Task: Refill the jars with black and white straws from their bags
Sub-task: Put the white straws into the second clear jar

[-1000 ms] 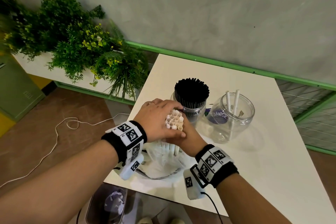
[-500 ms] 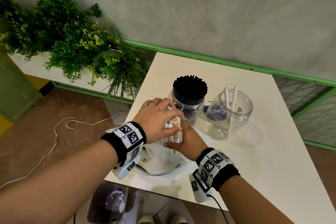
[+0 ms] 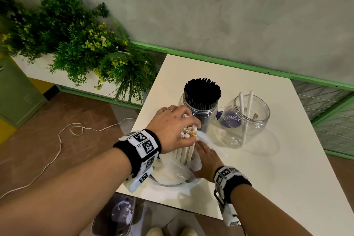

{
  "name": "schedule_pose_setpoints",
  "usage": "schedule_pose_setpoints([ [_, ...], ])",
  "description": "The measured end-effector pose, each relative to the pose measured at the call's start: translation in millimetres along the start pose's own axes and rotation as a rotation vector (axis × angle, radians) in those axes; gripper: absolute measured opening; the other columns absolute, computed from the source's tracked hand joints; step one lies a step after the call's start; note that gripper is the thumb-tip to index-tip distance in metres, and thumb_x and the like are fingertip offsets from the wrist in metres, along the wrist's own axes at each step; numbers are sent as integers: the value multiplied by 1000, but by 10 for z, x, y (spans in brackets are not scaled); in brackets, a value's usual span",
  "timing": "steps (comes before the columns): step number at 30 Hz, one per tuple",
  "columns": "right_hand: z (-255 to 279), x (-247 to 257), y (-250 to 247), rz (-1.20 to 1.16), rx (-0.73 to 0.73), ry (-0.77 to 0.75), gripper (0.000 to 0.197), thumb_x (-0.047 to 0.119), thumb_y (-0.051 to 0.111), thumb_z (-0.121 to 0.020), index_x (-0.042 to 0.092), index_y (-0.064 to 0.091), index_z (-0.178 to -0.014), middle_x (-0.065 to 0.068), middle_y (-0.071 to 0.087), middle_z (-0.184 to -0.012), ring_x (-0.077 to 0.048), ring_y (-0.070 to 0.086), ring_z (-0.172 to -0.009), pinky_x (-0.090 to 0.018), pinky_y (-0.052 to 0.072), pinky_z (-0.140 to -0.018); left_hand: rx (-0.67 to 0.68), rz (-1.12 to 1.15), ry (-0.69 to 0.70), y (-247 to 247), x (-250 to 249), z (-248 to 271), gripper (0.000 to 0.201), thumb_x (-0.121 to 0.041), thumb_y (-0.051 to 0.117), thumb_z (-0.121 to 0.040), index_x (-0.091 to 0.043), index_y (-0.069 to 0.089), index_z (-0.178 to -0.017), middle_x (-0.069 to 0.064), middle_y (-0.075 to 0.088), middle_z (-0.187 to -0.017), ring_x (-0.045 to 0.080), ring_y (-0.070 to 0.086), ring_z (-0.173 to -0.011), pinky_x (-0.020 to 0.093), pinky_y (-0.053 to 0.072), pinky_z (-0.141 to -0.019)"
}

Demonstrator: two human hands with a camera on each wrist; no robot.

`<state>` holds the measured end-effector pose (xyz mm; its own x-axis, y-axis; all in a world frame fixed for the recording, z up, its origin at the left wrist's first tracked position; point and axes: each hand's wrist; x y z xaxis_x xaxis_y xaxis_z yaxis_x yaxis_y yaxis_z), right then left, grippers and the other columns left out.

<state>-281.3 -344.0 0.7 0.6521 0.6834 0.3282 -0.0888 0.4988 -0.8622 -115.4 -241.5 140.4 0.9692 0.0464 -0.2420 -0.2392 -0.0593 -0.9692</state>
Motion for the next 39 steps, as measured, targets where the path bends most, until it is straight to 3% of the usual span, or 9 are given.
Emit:
schedule_pose_setpoints([
  [5, 173, 79, -324, -280, -147, -28, 75, 38, 79, -74, 17, 45, -138, 0, 49, -137, -16, 45, -126, -24, 36, -100, -19, 9, 3, 15, 36, -15, 39, -61, 49, -83, -43, 51, -117, -9, 45, -122, 18, 46, -105, 37, 40, -90],
  [9, 273, 173, -485, -599, -340, -126, 79, 34, 83, -70, 22, 44, -138, 11, 52, -127, -3, 52, -112, -8, 39, -82, -31, 32, 14, 26, 57, -31, 44, -67, 40, -79, -44, 51, -116, -10, 46, -120, 17, 48, -101, 37, 43, -86],
  [13, 287, 325, -738, -692, -271, -237, 71, 26, 79, -77, 33, 39, -135, 23, 51, -124, 5, 47, -116, -12, 39, -93, -41, 50, 36, 25, 98, -53, 44, -66, 45, -81, -47, 48, -120, -13, 46, -117, 14, 48, -99, 36, 44, -86],
  [16, 260, 340, -812, -720, -243, -234, 50, 20, 76, -80, 38, 48, -117, 13, 64, -112, 1, 58, -106, -26, 46, -97, -20, 55, 39, 16, 134, -61, 58, -71, 39, -77, -45, 38, -129, -13, 51, -122, 14, 48, -106, 37, 44, -90],
  [21, 211, 347, -789, -833, -288, -209, 41, 23, 76, -71, 21, 62, -109, 1, 70, -104, -16, 65, -99, -45, 50, -93, -21, 101, -6, -15, 140, -78, 67, -67, 39, -73, -38, 36, -133, -14, 56, -124, 15, 50, -111, 35, 43, -93],
  [29, 199, 475, -698, -912, -473, -219, 31, 22, 67, -74, 12, 61, -102, -6, 69, -94, -19, 66, -90, -32, 53, -81, -54, 79, -17, 23, 158, -102, 50, -56, 37, -77, -34, 52, -119, -16, 58, -121, 16, 51, -109, 34, 43, -91],
  [33, 276, 567, -682, -907, -746, -180, 30, 7, 66, -83, 13, 52, -108, 4, 66, -83, -3, 62, -74, -18, 48, -66, -48, 46, -11, 30, 150, -108, 53, -60, 26, -78, -35, 53, -116, -14, 57, -120, 17, 51, -107, 36, 45, -88],
  [36, 313, 587, -650, -836, -863, -188, 43, 8, 63, -87, 12, 43, -124, 2, 66, -88, -7, 63, -78, -26, 53, -69, -42, 32, -11, 20, 135, -113, 48, -59, 27, -78, -38, 53, -113, -16, 56, -118, 16, 51, -104, 35, 45, -87],
  [39, 310, 608, -648, -789, -866, -207, 55, 11, 62, -88, 32, 36, -131, 1, 67, -92, -9, 65, -81, -31, 55, -73, -42, 22, -9, 46, 131, -127, 39, -55, 33, -80, -39, 53, -109, -16, 56, -114, 17, 51, -101, 36, 46, -85],
])
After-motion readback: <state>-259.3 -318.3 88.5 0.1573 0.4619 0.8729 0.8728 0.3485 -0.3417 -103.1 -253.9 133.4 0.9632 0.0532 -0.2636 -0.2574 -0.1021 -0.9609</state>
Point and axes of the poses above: each hand's wrist, its own z-axis away from the middle knuckle, its own y-axis out of the palm, x = y × z
